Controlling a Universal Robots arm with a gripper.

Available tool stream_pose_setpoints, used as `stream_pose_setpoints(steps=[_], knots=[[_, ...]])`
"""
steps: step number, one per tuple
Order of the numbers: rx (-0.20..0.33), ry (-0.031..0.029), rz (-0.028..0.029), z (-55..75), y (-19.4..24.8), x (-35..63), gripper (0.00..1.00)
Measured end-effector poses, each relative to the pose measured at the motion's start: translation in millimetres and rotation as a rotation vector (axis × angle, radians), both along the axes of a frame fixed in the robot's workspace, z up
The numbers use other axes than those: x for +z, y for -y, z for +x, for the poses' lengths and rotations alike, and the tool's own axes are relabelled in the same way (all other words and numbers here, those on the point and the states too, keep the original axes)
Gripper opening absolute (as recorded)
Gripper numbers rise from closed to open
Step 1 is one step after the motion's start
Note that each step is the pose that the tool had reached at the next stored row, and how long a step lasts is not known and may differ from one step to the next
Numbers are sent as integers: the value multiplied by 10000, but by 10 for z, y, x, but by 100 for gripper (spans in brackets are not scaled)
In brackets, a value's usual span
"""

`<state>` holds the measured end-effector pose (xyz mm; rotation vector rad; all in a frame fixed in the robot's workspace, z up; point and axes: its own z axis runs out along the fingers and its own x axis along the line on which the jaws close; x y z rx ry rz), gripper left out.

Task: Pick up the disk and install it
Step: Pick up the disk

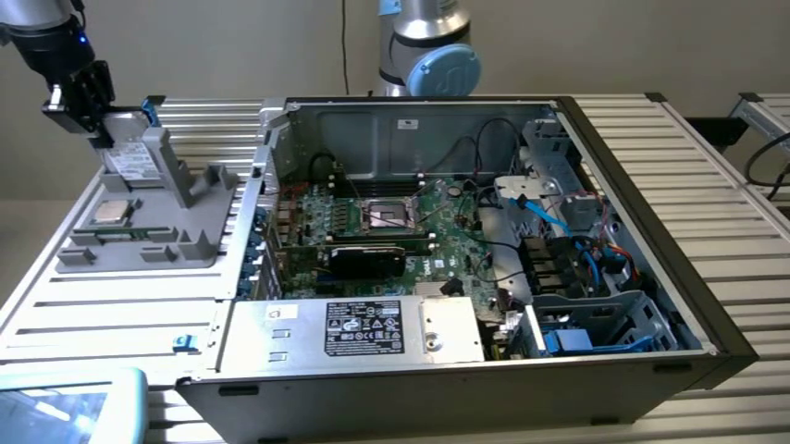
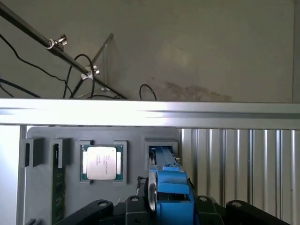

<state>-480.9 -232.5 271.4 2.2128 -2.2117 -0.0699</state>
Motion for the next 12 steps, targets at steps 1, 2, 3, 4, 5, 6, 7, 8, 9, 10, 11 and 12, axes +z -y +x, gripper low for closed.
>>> stream_pose_setpoints(steps=[1, 2, 3, 4, 5, 6, 7, 8, 9, 10, 11, 12], knots=[[0, 6, 4, 1, 0, -3, 38], [0, 4, 2, 0, 0, -3, 39], [0, 3, 9, 1, 1, -3, 45], [2, 2, 28, 1, 3, -3, 45], [1, 4, 48, 1, 4, -3, 45], [0, 3, 83, 0, 4, -4, 52], [1, 3, 130, 0, 6, -5, 52], [0, 2, 192, 0, 7, -7, 52], [1, 3, 251, 0, 7, -9, 52], [0, 2, 312, 0, 8, -11, 52], [1, 2, 355, 0, 8, -13, 52], [-1, 2, 360, 0, 8, -13, 52]])
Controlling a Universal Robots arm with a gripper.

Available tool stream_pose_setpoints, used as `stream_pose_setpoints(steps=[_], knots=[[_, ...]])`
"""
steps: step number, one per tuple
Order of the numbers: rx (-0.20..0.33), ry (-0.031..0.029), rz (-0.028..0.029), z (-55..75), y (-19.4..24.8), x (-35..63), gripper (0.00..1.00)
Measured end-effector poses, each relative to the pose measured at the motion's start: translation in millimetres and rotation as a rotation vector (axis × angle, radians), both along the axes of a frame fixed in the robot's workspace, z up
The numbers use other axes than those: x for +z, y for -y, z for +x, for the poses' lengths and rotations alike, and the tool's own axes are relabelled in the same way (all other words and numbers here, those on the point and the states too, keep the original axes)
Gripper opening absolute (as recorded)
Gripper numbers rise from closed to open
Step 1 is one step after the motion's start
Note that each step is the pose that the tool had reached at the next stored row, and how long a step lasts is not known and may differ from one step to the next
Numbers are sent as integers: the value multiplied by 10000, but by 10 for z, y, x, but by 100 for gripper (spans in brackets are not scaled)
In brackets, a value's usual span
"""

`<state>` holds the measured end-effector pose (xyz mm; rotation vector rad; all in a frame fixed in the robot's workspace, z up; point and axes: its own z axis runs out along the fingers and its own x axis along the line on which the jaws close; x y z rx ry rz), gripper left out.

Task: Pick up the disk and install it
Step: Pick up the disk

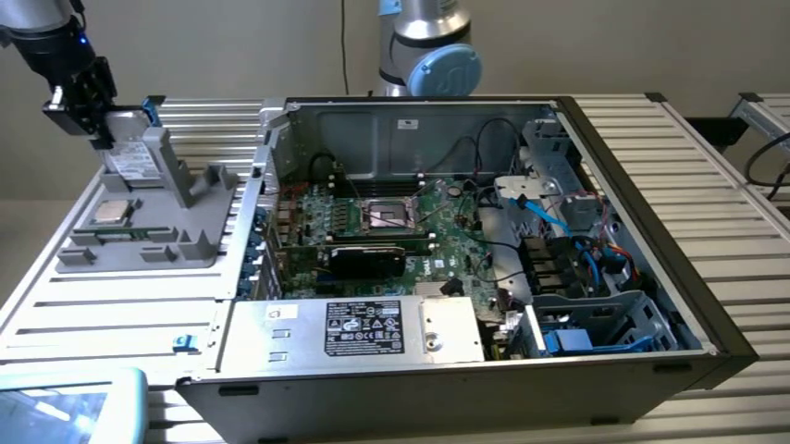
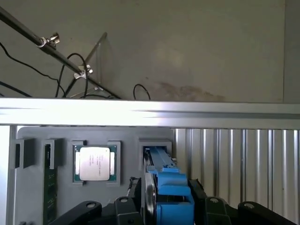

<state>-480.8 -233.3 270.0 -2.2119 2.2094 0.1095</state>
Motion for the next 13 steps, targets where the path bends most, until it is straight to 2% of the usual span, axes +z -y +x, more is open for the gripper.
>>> stream_pose_setpoints(steps=[6, 10, 13], knots=[[1, -1, 1, -1, 3, -2, 52], [2, 0, 1, -1, 14, -3, 39], [1, 0, 0, 0, 40, -3, 39]])
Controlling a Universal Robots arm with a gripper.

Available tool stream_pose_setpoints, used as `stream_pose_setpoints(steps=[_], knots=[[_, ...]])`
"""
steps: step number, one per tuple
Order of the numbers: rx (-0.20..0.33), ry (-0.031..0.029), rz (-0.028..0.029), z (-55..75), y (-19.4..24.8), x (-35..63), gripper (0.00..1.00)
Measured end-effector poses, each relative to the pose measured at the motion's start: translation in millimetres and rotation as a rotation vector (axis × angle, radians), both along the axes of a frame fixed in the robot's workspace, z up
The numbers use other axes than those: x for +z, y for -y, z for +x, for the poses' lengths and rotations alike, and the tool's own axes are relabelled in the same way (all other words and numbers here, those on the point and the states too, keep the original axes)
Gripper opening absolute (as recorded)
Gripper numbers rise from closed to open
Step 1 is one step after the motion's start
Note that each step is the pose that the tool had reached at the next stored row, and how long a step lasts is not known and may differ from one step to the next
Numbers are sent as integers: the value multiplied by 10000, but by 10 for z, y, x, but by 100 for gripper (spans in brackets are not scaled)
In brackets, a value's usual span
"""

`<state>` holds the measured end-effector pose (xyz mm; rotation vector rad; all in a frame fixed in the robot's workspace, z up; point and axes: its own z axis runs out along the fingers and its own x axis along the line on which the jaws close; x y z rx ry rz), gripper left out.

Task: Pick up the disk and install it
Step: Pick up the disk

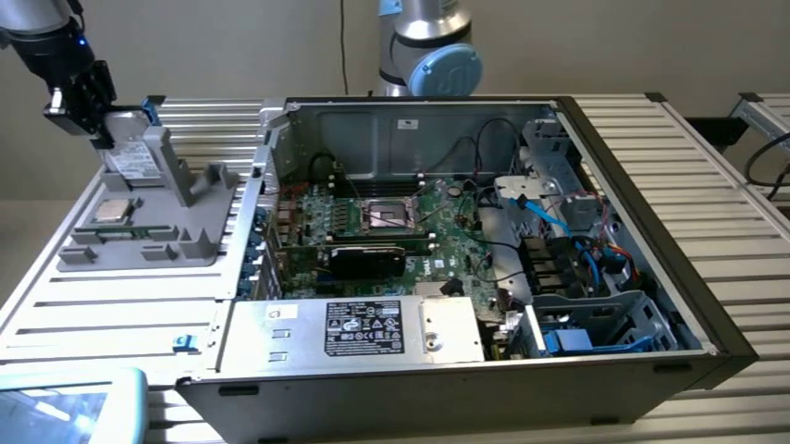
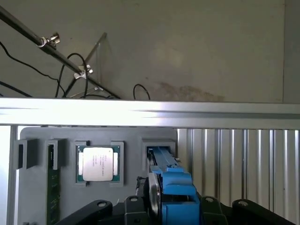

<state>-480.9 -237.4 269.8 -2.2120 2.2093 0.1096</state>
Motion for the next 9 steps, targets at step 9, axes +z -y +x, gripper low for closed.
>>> stream_pose_setpoints(steps=[9], knots=[[0, 18, -36, 0, 3, 37, 39]])
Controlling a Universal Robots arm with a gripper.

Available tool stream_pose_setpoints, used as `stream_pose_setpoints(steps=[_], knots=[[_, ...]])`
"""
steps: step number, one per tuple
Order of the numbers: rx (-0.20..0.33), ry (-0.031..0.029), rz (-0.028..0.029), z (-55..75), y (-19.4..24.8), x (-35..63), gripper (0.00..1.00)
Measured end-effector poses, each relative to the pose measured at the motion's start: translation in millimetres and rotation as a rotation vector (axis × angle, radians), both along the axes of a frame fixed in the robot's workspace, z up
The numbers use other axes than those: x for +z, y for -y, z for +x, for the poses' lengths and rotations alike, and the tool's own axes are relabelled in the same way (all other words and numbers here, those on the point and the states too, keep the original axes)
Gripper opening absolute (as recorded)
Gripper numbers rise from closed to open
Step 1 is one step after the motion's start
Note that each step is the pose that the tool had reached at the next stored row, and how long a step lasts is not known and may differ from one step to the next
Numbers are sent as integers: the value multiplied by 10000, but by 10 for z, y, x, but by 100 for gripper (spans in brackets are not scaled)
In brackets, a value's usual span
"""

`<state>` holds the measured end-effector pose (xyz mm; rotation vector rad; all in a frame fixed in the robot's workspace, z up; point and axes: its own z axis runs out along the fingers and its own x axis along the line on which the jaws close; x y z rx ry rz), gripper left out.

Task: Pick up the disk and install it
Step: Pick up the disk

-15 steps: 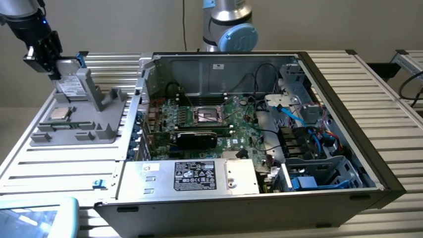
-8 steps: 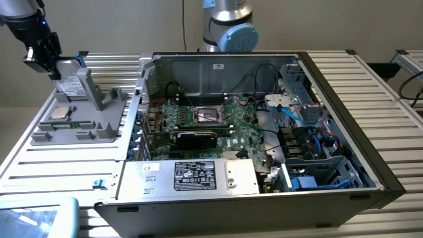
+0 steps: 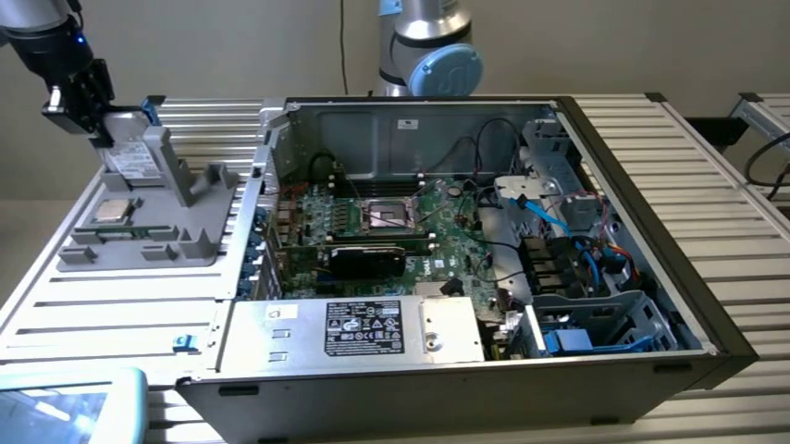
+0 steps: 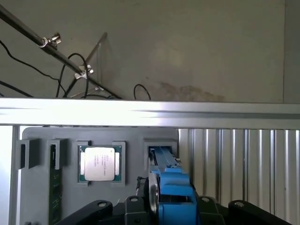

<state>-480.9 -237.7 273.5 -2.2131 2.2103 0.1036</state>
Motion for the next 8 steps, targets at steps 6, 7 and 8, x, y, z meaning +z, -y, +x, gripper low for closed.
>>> stream_pose_setpoints(steps=[6, 7, 8], knots=[[-1, 147, -44, 1, 0, 6, 39], [-1, 148, -45, 1, 0, 5, 39], [0, 150, -45, 1, 0, 5, 41]])
